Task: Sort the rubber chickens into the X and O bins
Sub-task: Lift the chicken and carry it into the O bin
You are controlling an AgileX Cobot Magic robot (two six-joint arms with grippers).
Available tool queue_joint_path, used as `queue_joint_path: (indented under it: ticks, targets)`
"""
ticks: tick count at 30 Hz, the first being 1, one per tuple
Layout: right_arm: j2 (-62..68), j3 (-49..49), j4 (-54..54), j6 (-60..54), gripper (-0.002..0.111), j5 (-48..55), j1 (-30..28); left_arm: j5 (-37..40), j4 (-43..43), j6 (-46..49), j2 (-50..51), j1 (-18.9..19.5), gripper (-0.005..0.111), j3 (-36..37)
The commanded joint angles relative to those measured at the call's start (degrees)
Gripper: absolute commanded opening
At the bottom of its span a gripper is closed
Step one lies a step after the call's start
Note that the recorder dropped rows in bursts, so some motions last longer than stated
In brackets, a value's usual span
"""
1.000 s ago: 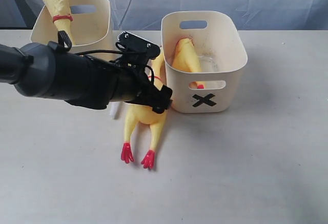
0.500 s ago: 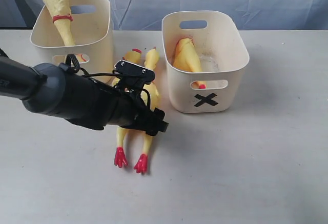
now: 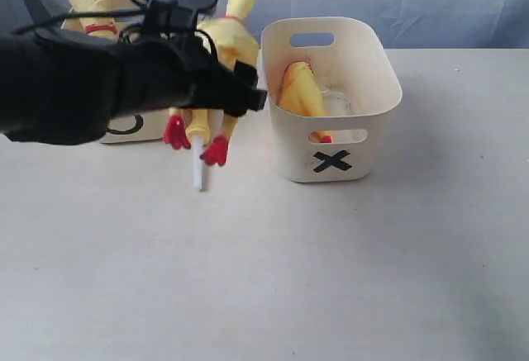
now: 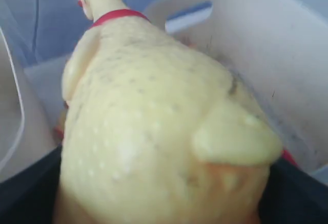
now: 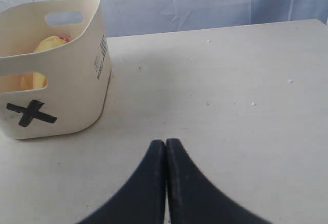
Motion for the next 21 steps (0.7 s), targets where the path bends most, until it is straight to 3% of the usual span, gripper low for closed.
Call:
queue_joint_path:
  ticks: [1,4,6,8,11,13,17,21]
  targets:
    - [-0.2,0.1,0.0,-0.1,0.000,-0.7,0.2,-10.1,7.1,0.2,-4.9,0.1,0.000,-3.3]
    - [-0.2,0.1,-0.1,-0.1,0.000,-0.7,0.2,-15.5,20.6,-0.7,-5.3,0.1,0.000,-3.2]
    - [-0.2,0.1,-0.1,-0.1,0.000,-0.7,0.2,-26.0,30.3,-9.9,-3.9,1.4,0.000,-3.2]
    - [-0.2,0.1,-0.1,-0.1,0.000,-0.7,0.2,-31.3,33.9,-19.9,-2.0,4.8,0.000,-3.2]
    - [-0.2,0.1,-0.1,-0.1,0.000,-0.7,0.2,-32.2,43.0,-31.5,1.6,10.9,0.000,-3.2]
    - [-0.2,0.1,-0.1,-0.1,0.000,-0.7,0.2,-34.5,51.9,-31.9,4.1,13.8,0.000,-3.2]
    - [-0.2,0.1,0.0,-0.1,0.000,-0.6,0.2,-38.1,57.1,-34.1,8.7,19.1,0.000,-3.2]
    - [-0.2,0.1,0.0,-0.1,0.000,-0.6,0.2,-33.1,71.1,-46.1,12.2,25.1,0.000,-3.2]
